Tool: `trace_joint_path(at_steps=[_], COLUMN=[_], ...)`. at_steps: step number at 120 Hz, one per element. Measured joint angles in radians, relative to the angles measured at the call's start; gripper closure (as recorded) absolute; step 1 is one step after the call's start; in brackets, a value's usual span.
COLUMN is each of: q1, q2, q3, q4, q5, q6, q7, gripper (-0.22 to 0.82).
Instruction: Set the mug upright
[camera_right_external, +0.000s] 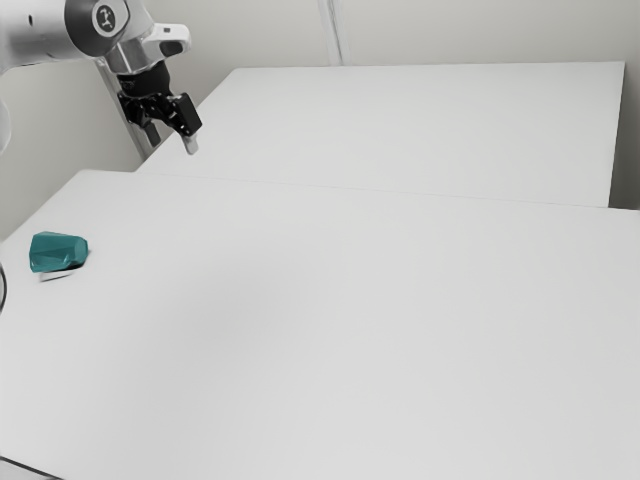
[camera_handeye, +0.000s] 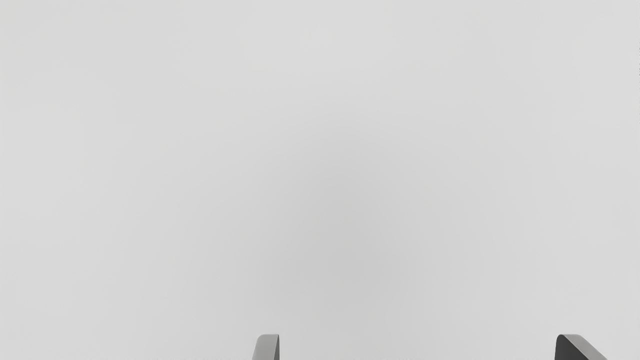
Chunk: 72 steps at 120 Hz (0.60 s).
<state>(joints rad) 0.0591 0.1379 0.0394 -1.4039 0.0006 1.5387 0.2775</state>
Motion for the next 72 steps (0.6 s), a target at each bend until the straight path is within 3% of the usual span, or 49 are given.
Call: trace_joint_path(at_steps=[40, 51, 60, 72], q1=[-0.008, -0.008, 0.051, 0.207], q2=[-0.015, -0.015, -0.010, 0.008], q3=[0.012, 0.091, 0.150, 0.171], q4=[-0.005, -0.007, -0.007, -0.002], q5=[0.004, -0.029, -0.110, -0.231], q6=[-0.001, -0.005, -0.017, -0.042], q7=[-0.005, -0.001, 0.020, 0.070], gripper=[0.00, 0.00, 0.00, 0.00])
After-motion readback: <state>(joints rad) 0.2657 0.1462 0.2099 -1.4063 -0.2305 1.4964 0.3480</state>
